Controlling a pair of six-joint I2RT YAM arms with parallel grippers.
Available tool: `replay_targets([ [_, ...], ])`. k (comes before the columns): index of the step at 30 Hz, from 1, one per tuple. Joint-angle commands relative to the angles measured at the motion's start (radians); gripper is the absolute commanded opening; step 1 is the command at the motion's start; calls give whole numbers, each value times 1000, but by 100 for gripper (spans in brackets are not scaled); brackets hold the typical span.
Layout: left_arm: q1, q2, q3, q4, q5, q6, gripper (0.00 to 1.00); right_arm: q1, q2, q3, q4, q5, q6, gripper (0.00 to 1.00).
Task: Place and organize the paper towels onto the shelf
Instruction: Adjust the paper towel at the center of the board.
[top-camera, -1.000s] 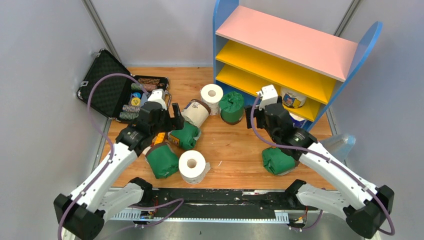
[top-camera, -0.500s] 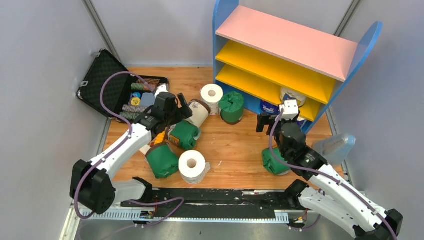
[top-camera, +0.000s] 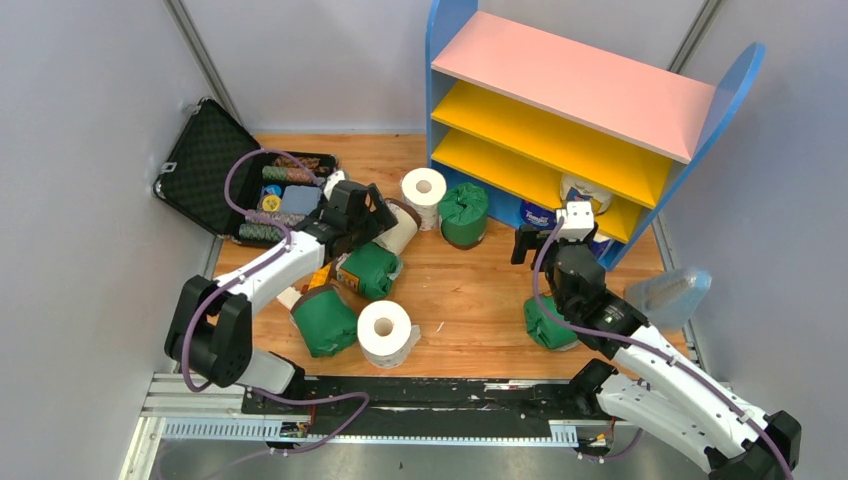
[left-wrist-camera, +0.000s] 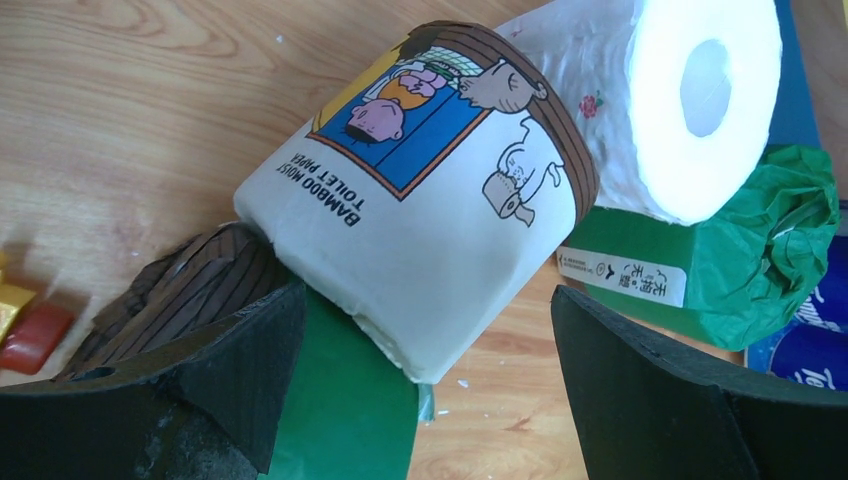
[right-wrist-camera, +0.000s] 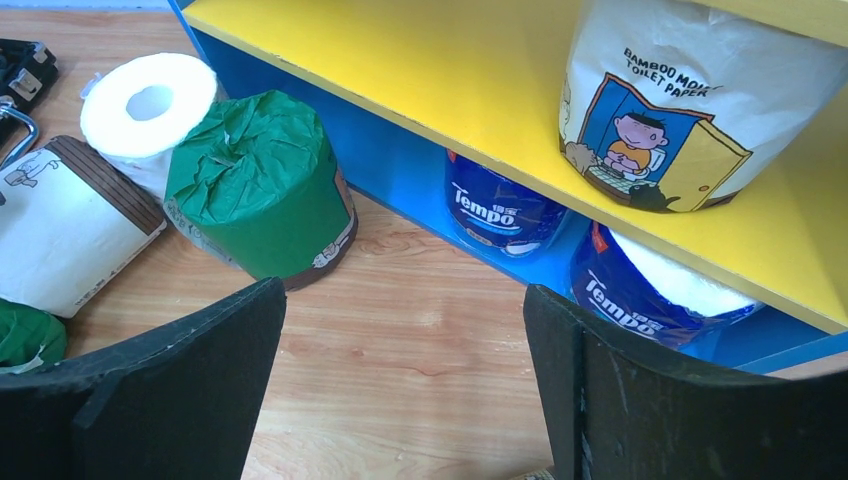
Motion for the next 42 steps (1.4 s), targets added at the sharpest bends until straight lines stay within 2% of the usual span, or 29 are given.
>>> replay_targets([
  [1,3,40,15,69,25,-70,100,2,20,2,40,24,14,91],
  [13,-5,96,-7,187,30,-216,100,2,42,11,23,44,23,91],
  [20,-8,31,-41,296,-73,-260,99,2,46,11,23,61,23,91],
  [26,-8,46,44,239,-77,-184,99,2,46,11,23,62,22,91],
  [33,-17,19,-48,215,-7,-264,100,2,47,11,23,65,22,91],
  [42,-76,23,-28,146,-48,-253,100,2,53,11,22,66,23,91],
])
